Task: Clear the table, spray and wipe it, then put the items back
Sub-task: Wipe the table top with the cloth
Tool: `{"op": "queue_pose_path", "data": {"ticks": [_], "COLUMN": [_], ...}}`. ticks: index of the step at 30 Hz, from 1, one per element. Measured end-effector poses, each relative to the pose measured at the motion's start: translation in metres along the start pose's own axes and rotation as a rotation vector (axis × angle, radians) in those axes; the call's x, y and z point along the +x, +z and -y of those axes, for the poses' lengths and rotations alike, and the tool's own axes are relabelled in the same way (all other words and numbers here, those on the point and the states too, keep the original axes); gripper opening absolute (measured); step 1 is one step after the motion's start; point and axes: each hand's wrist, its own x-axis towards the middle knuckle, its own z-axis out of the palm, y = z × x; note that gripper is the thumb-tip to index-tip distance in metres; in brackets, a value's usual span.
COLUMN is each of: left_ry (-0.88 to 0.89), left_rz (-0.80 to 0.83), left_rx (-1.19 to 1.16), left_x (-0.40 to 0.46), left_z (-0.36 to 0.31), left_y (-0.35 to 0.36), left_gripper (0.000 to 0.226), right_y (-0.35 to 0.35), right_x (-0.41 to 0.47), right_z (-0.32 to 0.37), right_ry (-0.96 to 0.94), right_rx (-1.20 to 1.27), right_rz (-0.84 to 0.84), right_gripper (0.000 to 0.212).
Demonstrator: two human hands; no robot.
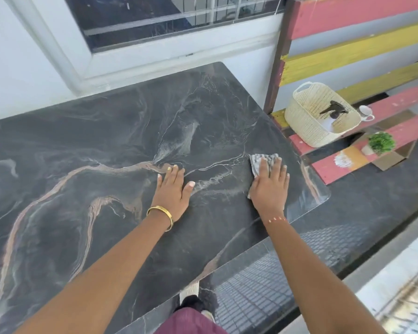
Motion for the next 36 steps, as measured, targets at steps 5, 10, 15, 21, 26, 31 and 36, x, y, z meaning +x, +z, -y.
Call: {"op": "queue_pose_path", "data": {"ticks": [5, 10, 15, 21, 26, 31, 36], "left_ry": [0.201, 0.311, 0.39, 0.394, 0.339, 0.296, 0.17], "left_rz": [0.085, 0.203, 0.251, 0.25, 0.198, 0.14, 0.097], "left_rx": [-0.02, 0.025, 0.089, 0.133, 0.129, 0.09, 0.064], "left_x": [0.013, 0.02, 0.029, 0.046, 0.068, 0.084, 0.086], "left_z": [-0.059, -0.101, -0.127, -0.139, -0.158, -0.177, -0.176], "left_y": [0.022, 0.046, 0.058, 0.066, 0.069, 0.065, 0.064], "left_gripper": [0.055, 0.057, 0.059, 0.059, 0.059, 0.059, 0.058], "right_y": [0.002, 0.003, 0.0, -0.008, -0.008, -0.009, -0.012], "right_x": [-0.04, -0.075, -0.059, -0.014, 0.009, 0.024, 0.066], "right_z": [-0.006, -0.017, -0.036, -0.08, -0.094, -0.098, -0.097], "right_ry": [0.147, 0.117, 0.248, 0.406, 0.419, 0.393, 0.211], "right_rx": [0.032, -0.031, 0.026, 0.093, 0.083, 0.087, 0.075], "right_rz": [-0.018, -0.037, -0.073, -0.111, -0.099, -0.052, 0.025], "right_gripper": [0.055, 0.054, 0.052, 0.054, 0.053, 0.055, 0.058]}}
